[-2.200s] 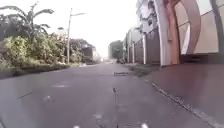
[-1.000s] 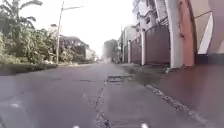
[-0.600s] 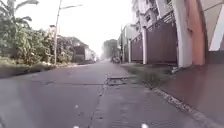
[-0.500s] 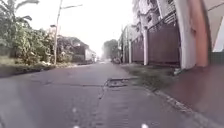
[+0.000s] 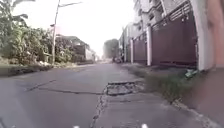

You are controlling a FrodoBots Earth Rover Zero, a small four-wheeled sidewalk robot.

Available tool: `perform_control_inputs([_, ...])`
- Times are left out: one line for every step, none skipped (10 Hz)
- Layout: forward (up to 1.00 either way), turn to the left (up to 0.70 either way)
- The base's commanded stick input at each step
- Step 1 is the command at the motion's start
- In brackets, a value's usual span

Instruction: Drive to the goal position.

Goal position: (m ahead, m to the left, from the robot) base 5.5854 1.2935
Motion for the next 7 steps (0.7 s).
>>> perform_control_inputs([1.0,0.0])
perform_control_inputs([1.0,0.0])
perform_control_inputs([1.0,0.0])
perform_control_inputs([1.0,0.0])
perform_control_inputs([1.0,0.0])
perform_control_inputs([1.0,0.0])
perform_control_inputs([1.0,0.0])
